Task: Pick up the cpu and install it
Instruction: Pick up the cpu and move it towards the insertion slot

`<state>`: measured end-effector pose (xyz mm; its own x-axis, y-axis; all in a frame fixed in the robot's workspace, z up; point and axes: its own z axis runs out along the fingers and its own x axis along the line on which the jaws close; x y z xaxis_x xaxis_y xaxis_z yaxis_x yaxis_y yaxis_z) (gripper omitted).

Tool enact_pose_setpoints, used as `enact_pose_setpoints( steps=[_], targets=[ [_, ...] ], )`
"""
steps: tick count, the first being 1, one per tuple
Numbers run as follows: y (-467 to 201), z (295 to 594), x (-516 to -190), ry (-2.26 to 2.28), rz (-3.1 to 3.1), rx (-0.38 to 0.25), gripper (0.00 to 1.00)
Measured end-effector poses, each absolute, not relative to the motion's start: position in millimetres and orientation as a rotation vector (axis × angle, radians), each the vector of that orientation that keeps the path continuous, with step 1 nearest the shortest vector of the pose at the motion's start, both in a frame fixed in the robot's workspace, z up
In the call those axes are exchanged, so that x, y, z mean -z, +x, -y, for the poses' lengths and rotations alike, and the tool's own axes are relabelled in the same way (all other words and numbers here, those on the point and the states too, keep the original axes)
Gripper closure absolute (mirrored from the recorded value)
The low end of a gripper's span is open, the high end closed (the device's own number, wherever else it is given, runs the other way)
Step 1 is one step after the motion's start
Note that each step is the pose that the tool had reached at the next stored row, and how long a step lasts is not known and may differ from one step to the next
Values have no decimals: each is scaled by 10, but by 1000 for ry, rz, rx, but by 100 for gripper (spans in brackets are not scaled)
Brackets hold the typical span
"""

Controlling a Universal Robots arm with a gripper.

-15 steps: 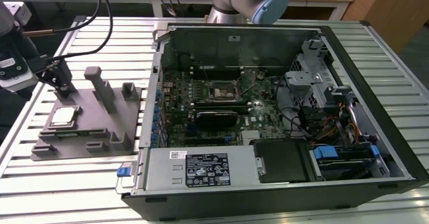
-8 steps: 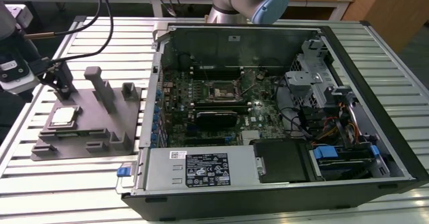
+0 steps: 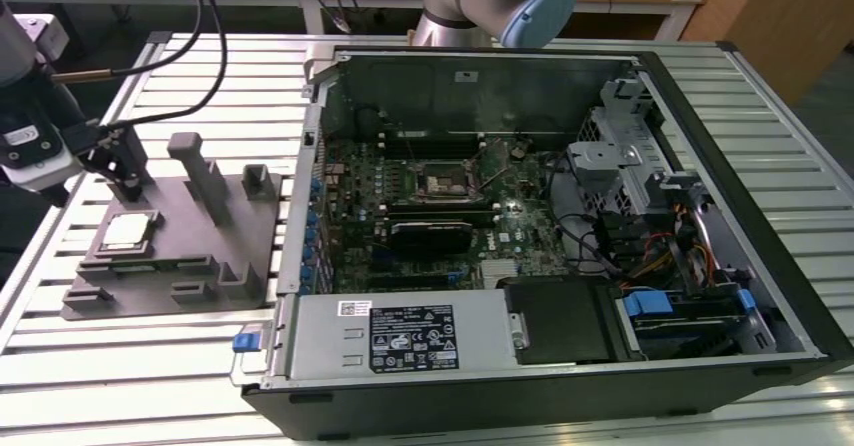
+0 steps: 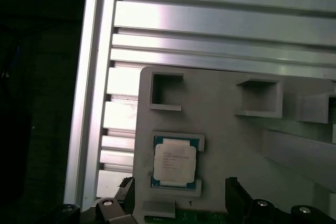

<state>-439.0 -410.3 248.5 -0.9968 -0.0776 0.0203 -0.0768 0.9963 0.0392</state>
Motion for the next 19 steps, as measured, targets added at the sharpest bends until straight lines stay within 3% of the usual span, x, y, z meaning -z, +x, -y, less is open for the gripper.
enact_pose_setpoints(
  steps=[19],
  targets=[
    [-4390, 4103, -2421, 120, 3117, 60, 22]
  ],
)
